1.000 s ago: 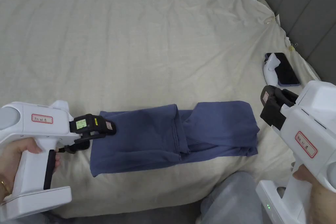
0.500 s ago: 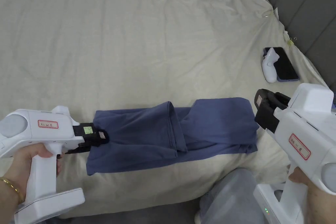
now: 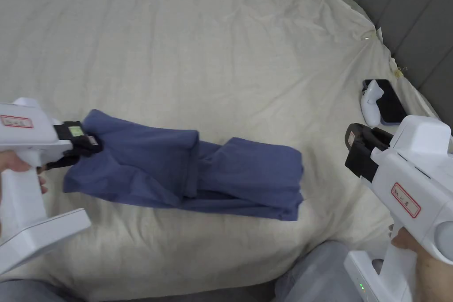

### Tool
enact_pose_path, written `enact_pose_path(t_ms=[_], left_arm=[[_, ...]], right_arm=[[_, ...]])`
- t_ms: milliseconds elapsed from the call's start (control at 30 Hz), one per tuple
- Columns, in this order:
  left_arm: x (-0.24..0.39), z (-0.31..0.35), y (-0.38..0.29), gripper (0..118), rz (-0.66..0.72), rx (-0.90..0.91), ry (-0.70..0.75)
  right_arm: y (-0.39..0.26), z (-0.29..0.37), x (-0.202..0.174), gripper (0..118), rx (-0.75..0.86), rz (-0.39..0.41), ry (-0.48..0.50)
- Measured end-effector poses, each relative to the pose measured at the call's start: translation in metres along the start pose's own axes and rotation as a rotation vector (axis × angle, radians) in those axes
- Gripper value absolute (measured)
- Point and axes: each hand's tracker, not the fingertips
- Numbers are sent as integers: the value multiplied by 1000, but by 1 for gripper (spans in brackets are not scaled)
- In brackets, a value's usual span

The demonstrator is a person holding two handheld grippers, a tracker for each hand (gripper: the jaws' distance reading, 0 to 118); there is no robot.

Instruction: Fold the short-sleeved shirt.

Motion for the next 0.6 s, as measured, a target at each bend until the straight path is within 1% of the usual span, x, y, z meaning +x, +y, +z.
enact_pose_path(t_ms=[100, 167, 267, 333, 433, 533, 600], left_arm=[[-24, 26, 15, 4, 49, 97, 77], [-31, 44, 19, 4, 50, 151, 131], [-19, 62, 15, 4, -36, 184, 233], [-1, 69, 8, 4, -94, 178, 258], [34, 73, -8, 4, -145, 162, 210], [69, 66, -24, 4, -158, 111, 108], [94, 55, -35, 4, -195, 62, 36]], right_arm=[[0, -2, 0, 0, 2, 3, 7], [0, -4, -1, 0, 1, 7, 14], [0, -7, -5, 0, 1, 8, 28], [-1, -8, -8, 0, 0, 10, 36], [-3, -7, -11, 0, 1, 5, 50], [-5, -5, -12, 0, 4, 4, 56], [-6, -2, -11, 0, 6, 1, 56]])
